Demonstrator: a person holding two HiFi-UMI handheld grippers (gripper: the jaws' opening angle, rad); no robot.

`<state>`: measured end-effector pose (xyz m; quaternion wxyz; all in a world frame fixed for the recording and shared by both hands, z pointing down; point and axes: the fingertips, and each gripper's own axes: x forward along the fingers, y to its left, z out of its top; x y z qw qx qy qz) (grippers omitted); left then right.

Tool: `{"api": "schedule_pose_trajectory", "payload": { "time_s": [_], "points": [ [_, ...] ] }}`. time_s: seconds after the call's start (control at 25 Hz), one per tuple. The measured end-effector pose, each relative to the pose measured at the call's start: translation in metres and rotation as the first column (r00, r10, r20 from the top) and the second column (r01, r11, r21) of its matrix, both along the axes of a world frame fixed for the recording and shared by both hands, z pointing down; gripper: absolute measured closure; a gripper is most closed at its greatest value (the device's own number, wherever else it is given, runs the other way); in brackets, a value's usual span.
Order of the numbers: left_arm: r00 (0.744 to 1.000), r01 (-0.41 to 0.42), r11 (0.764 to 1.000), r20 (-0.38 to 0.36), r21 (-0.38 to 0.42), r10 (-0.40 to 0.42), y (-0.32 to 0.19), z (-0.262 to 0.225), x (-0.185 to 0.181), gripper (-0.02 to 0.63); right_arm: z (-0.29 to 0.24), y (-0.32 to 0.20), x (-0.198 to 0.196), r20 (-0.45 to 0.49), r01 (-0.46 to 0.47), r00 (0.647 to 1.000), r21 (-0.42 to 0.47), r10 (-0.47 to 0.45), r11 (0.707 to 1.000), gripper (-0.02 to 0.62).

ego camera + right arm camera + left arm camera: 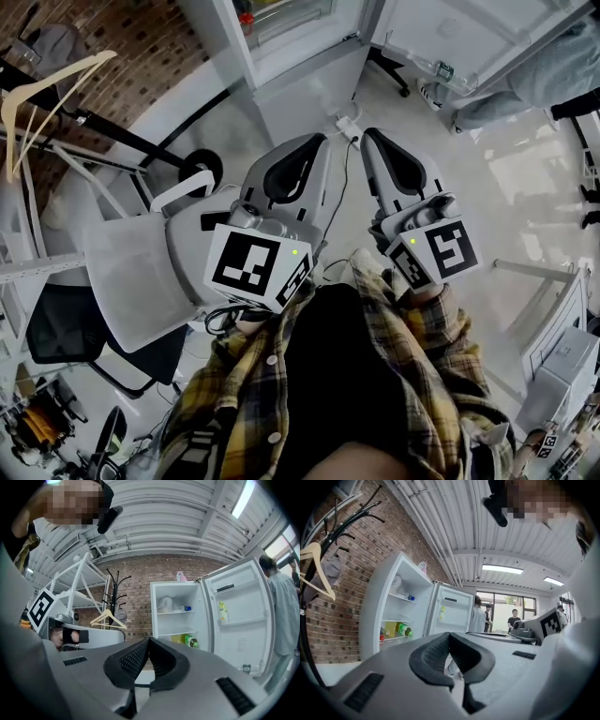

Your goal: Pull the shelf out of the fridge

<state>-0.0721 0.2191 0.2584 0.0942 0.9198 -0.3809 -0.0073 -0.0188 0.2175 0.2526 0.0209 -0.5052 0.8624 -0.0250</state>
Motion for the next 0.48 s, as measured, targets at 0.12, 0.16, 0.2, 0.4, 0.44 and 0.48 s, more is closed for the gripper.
{"api": "schedule_pose_trajectory", "payload": {
  "time_s": [0.12, 0.16, 0.2, 0.4, 0.44, 0.48],
  "points": [
    [1.0, -0.025, 1.0, 0.005, -0.013, 0.025, -0.003, 0.004, -0.008, 0.603, 0.003, -0.001, -0.007, -0.006, -0.033, 0.999, -0.011, 0.033, 0.999, 0.577],
    [0.999, -0.032, 0.999, 0.005, -0.017, 0.032, -0.004, 0.005, -0.01, 0.603, 0.004, -0.001, -0.008, -0.008, -0.041, 0.999, -0.016, 0.041, 0.999, 0.577],
    [0.999, -0.037, 0.999, 0.005, -0.02, 0.037, -0.005, 0.006, -0.011, 0.603, 0.005, -0.002, -0.01, -0.003, -0.045, 0.999, -0.019, 0.045, 0.999, 0.577],
    [0.999, -0.052, 0.998, 0.004, -0.034, 0.053, -0.012, 0.01, -0.008, 0.603, 0.011, -0.008, -0.008, 0.01, -0.052, 0.999, -0.043, 0.052, 0.998, 0.577],
    [0.999, -0.049, 0.998, 0.002, -0.034, 0.049, -0.015, 0.01, -0.007, 0.603, 0.011, -0.011, -0.006, 0.012, -0.049, 0.999, -0.043, 0.049, 0.998, 0.577],
    [0.999, -0.044, 0.998, 0.002, -0.034, 0.044, -0.018, 0.01, -0.006, 0.603, 0.012, -0.013, -0.004, 0.008, -0.047, 0.999, -0.045, 0.047, 0.998, 0.577]
  ]
}}
